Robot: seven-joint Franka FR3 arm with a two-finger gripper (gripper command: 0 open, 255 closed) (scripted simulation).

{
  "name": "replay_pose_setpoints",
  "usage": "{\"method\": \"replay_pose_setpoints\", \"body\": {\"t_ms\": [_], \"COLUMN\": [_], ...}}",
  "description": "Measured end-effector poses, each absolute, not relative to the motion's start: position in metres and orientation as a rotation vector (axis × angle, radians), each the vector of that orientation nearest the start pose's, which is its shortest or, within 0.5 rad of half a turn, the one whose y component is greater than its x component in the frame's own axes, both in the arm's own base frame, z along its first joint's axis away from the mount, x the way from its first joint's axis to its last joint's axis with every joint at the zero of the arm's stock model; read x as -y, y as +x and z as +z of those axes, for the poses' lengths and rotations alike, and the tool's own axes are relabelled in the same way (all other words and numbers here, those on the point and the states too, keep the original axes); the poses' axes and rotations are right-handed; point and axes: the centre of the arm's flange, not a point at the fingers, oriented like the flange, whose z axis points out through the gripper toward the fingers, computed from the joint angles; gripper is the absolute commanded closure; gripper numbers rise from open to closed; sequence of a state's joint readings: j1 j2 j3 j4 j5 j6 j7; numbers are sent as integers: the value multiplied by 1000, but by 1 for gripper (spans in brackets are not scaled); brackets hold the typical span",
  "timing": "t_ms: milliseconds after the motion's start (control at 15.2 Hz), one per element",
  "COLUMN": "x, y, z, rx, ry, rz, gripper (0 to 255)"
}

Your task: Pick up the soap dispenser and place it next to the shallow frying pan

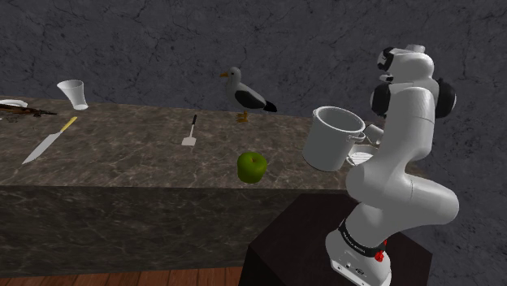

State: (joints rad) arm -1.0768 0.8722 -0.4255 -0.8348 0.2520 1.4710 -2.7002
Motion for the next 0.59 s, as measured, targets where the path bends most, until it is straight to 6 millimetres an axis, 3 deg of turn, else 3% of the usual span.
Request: {"method": "replay_pose_setpoints", "body": {"t_ms": [594], "x": [663], "y": [312], "z": [404], "rx": [1795], "ry": [-2334], "rz": [-31], "gripper": [255]}}
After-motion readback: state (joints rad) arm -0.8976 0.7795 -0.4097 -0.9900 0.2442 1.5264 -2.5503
